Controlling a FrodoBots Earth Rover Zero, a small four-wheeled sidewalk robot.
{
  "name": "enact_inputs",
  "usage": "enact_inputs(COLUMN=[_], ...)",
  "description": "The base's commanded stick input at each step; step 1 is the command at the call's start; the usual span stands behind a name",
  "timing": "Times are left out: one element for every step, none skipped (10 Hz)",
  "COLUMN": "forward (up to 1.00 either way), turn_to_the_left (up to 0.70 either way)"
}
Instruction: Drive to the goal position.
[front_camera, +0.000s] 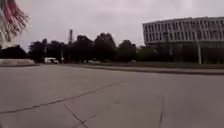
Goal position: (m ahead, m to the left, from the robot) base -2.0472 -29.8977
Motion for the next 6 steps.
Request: enact_inputs(forward=[0.00,0.00,0.00,0.00,0.00,0.00], turn_to_the_left=[-0.45,-0.45,-0.45,-0.45,-0.45,-0.45])
